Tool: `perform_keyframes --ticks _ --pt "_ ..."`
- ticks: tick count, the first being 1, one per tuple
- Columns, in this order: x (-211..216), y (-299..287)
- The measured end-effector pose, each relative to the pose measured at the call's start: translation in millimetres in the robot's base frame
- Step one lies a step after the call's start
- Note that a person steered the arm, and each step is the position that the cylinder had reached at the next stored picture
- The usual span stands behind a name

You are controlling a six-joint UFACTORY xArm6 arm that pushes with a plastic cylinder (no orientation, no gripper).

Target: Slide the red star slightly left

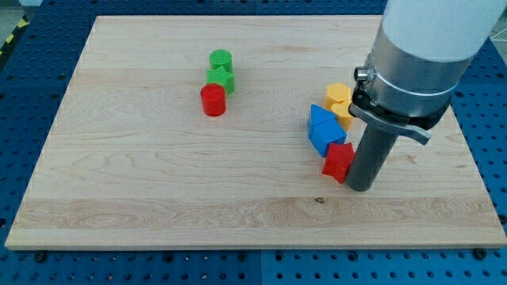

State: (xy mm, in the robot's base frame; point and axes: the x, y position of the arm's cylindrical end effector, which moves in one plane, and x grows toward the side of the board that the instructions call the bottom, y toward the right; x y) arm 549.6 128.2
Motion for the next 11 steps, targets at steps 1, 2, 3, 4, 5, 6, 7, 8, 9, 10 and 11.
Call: perform_keyframes --ticks 1,2,3,4,5,6,7,8,9,10,11 --pt "0.0 0.0" --pt "4.5 24.4" --pt "5.4 62.7" --pt "-2.2 62.7" --pt "-35.0 57.7" --pt "-35.0 49.4" --pt "-32.7 30.8" --pt "-30.0 2.5" --pt "-30.0 -19.0" --pt "-30.0 -42.5" --pt "-29.5 -66.8"
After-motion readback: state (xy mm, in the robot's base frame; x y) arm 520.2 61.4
